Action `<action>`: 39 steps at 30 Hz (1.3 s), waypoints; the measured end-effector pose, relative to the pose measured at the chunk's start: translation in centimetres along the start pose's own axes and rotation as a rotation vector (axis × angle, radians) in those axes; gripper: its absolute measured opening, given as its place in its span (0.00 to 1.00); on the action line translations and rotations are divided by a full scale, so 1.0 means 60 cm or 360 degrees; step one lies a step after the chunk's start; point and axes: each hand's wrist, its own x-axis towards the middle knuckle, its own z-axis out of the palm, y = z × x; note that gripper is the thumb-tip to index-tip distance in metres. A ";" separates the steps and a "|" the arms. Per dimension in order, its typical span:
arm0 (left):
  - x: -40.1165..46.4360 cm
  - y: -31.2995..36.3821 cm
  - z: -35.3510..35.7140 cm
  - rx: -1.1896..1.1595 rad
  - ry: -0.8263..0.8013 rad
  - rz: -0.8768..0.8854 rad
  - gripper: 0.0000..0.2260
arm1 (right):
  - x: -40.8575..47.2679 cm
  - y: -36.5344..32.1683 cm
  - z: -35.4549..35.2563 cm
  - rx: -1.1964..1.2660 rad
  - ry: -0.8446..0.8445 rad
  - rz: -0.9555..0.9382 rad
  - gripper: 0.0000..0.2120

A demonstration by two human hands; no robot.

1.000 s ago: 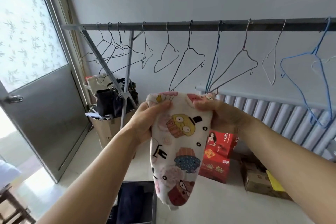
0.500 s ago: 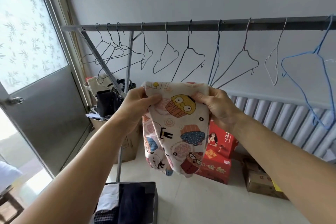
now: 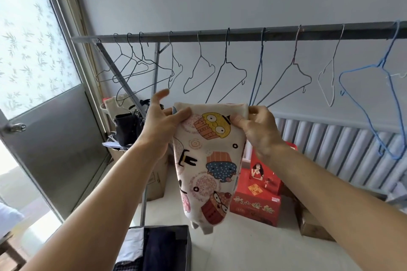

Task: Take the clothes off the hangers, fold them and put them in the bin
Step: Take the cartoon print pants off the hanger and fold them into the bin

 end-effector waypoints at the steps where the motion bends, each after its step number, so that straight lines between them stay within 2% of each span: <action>1: 0.000 -0.001 -0.003 0.0058 -0.0094 0.0036 0.28 | 0.001 0.003 -0.005 -0.0056 0.0004 -0.0056 0.25; 3: 0.000 -0.001 -0.012 0.0250 -0.0255 0.0093 0.28 | 0.002 0.004 -0.015 -0.0154 -0.0095 -0.0125 0.31; 6: 0.012 -0.007 -0.025 0.0962 -0.0192 0.0361 0.29 | 0.005 0.005 -0.024 -0.0388 -0.0197 -0.0290 0.14; 8: 0.017 -0.011 -0.028 0.1413 -0.0041 0.0558 0.26 | 0.007 0.008 -0.024 -0.0643 -0.0160 -0.0434 0.10; 11: 0.018 -0.012 -0.035 0.1649 0.0137 0.0742 0.17 | 0.012 0.012 -0.022 -0.1065 -0.0019 -0.0616 0.06; 13: 0.018 -0.013 -0.042 0.1711 0.0126 0.0813 0.15 | 0.015 0.010 -0.020 -0.1190 0.0064 -0.0685 0.07; 16: 0.011 -0.008 -0.039 0.1527 -0.0112 0.0635 0.11 | 0.021 0.001 -0.009 -0.1099 0.0091 -0.0725 0.05; 18: 0.007 -0.004 -0.029 0.1346 -0.0167 0.0497 0.09 | 0.032 0.000 0.006 -0.0930 0.0059 -0.0630 0.05; 21: 0.002 -0.004 -0.016 0.1250 -0.0037 0.0417 0.08 | 0.033 0.002 0.037 -0.0618 -0.0132 -0.0204 0.12; 23: 0.003 -0.012 -0.012 0.1145 0.0098 0.0285 0.09 | 0.008 0.010 0.057 -0.0537 -0.0302 -0.0073 0.10; 25: 0.001 -0.018 -0.012 0.0897 0.0250 0.0121 0.13 | -0.027 0.020 0.072 -0.0481 -0.0585 -0.0003 0.09; 26: 0.002 -0.022 -0.015 0.0762 0.0307 0.0052 0.14 | -0.042 0.027 0.077 -0.0446 -0.0790 0.0049 0.13; 28: 0.001 -0.024 -0.020 0.0524 0.0370 -0.0048 0.14 | -0.065 0.038 0.085 -0.0476 -0.1134 0.0107 0.28; 29: 0.000 -0.023 -0.023 0.0411 0.0367 -0.0073 0.13 | -0.072 0.044 0.092 -0.0526 -0.1171 0.0091 0.35; 30: -0.003 -0.023 -0.023 0.0287 0.0354 -0.0069 0.13 | -0.077 0.051 0.101 -0.0579 -0.1099 0.0057 0.41; 31: -0.008 -0.021 -0.021 0.0151 0.0339 -0.0053 0.13 | -0.081 0.060 0.111 -0.0644 -0.0942 0.0015 0.43; 32: -0.016 -0.016 -0.017 0.0018 0.0306 -0.0044 0.13 | -0.084 0.067 0.123 -0.0709 -0.0727 -0.0051 0.38; 33: -0.023 -0.009 -0.015 -0.0089 0.0256 -0.0039 0.15 | -0.085 0.074 0.132 -0.0747 -0.0518 -0.0131 0.28; 35: -0.033 0.000 -0.021 -0.0187 0.0131 0.0020 0.22 | -0.073 0.085 0.142 -0.0556 -0.0280 -0.0167 0.09; 37: -0.037 -0.004 -0.046 0.0021 0.0165 0.0105 0.29 | -0.061 0.079 0.143 -0.0232 -0.0326 -0.0044 0.05; 39: -0.041 -0.030 -0.083 0.0273 0.0291 0.0062 0.40 | -0.053 0.066 0.133 -0.0062 -0.0377 0.0073 0.06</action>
